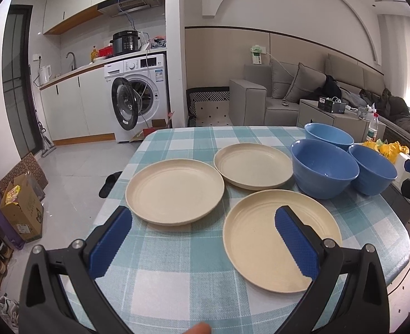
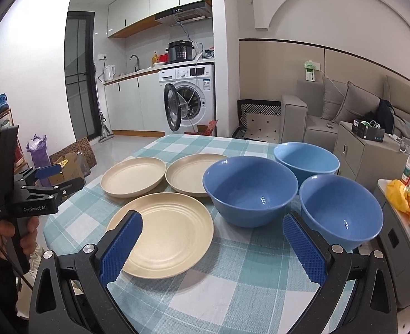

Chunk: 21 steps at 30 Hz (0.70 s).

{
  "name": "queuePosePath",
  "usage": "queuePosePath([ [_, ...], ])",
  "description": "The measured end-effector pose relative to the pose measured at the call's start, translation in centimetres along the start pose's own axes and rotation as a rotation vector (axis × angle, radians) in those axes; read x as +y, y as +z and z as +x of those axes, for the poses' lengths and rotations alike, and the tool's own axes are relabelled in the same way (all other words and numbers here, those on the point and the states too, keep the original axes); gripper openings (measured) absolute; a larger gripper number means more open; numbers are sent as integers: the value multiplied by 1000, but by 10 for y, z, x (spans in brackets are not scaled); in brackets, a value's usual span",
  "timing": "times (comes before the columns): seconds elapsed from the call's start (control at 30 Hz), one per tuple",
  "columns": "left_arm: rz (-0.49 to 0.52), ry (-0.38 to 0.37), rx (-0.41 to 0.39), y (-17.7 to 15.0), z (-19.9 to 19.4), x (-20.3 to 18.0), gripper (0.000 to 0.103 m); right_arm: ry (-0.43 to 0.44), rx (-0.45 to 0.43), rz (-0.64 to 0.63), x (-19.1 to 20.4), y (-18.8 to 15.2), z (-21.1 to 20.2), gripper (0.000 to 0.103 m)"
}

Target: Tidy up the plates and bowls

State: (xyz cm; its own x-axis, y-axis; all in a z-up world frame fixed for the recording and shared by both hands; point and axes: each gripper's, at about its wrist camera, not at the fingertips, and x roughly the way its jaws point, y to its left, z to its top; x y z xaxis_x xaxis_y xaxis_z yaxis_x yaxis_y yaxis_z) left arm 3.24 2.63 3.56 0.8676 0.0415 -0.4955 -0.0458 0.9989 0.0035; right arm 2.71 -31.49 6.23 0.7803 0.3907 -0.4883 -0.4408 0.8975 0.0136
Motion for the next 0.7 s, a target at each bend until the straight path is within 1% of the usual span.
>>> queuePosePath([
  [0.2, -1, -8, 1, 12, 4, 12, 103, 31, 13, -3, -2, 19, 4, 103],
  [0.3, 1, 10, 4, 19, 7, 16, 103, 47, 20, -13, -4, 32, 7, 103],
  [0.53, 20, 1, -2, 36, 15, 12, 103, 89, 42, -39, -1, 65, 14, 103],
  [0.7, 21, -2, 10, 45, 25, 14, 103, 79, 58, -50, -3, 90, 22, 103],
])
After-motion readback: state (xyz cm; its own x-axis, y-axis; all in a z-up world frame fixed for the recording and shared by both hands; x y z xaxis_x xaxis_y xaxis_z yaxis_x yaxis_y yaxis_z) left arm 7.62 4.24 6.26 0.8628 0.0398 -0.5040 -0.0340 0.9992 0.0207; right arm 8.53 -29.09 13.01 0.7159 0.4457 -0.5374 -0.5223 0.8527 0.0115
